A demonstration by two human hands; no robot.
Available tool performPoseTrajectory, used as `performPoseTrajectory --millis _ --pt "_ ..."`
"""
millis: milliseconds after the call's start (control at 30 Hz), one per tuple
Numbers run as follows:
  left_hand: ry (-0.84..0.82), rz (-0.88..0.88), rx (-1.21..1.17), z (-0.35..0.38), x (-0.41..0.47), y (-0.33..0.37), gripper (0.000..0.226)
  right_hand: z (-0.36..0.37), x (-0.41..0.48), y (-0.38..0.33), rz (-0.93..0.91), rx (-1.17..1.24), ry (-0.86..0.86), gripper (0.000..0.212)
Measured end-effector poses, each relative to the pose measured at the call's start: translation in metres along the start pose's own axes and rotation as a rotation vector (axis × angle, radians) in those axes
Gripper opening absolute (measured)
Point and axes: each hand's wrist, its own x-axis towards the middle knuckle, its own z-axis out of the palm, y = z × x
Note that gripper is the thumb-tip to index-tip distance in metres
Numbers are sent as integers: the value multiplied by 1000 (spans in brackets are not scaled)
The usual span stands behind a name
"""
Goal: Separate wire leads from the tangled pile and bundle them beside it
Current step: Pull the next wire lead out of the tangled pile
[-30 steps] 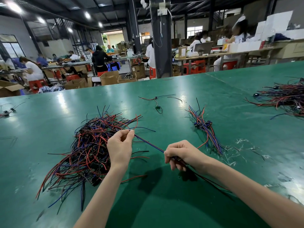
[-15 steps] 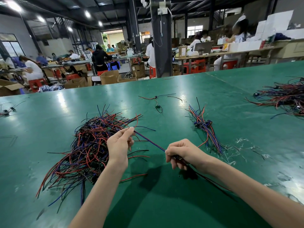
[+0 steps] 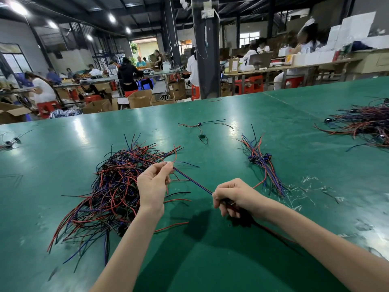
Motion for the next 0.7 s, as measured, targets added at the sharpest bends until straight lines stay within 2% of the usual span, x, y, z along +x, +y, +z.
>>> performPoseTrajectory --millis 333,700 --pt "31 50 75 -1 4 -10 17 0 -2 -3 11 3 -43 26" --pt "11 43 64 -1 6 -14 11 -2 -1 0 7 30 -67 23"
